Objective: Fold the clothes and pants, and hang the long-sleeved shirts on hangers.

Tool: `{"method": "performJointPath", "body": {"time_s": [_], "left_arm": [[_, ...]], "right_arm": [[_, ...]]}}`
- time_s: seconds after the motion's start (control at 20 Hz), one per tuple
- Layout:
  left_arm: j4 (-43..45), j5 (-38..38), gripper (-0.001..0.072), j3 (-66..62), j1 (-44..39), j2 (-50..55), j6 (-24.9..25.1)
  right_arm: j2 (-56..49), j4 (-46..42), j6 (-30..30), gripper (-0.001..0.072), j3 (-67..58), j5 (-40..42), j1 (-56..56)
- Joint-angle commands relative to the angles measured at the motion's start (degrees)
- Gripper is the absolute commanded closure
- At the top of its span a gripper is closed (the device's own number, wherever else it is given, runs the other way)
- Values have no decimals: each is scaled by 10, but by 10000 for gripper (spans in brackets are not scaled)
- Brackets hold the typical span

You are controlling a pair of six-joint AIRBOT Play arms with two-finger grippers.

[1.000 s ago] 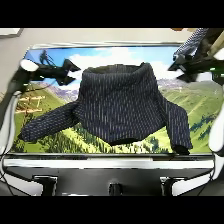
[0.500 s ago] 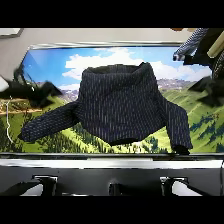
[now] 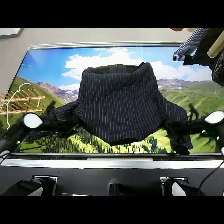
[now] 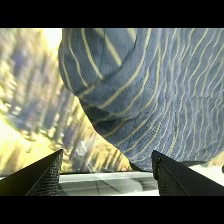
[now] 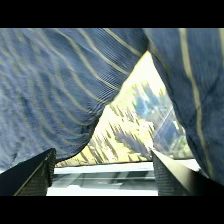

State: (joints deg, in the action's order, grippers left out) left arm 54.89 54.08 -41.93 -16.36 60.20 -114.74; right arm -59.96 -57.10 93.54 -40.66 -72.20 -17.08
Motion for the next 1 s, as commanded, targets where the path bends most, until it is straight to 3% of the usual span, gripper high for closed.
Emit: {"method": "performJointPath", "body": {"time_s": [0.0,0.35,0.45,0.5,0.6,0.7,0.95], "left_arm": [[-8,-37,92,17,-51,24,-28],[-9,-86,92,17,-70,61,-27],[-10,-104,92,17,-70,67,-27],[-9,-115,92,17,-70,70,-27],[-10,-137,92,17,-70,79,-27],[-10,-150,92,17,-70,91,-27],[-30,-177,108,16,-70,122,-27]], "right_arm": [[3,59,5,6,80,88,6],[-69,201,-52,10,99,193,6],[-92,220,-64,62,99,201,6],[-97,220,-66,194,99,204,6],[-99,220,-79,580,98,212,6],[-98,220,-78,695,98,206,6],[-60,216,-71,695,97,168,6]]}}
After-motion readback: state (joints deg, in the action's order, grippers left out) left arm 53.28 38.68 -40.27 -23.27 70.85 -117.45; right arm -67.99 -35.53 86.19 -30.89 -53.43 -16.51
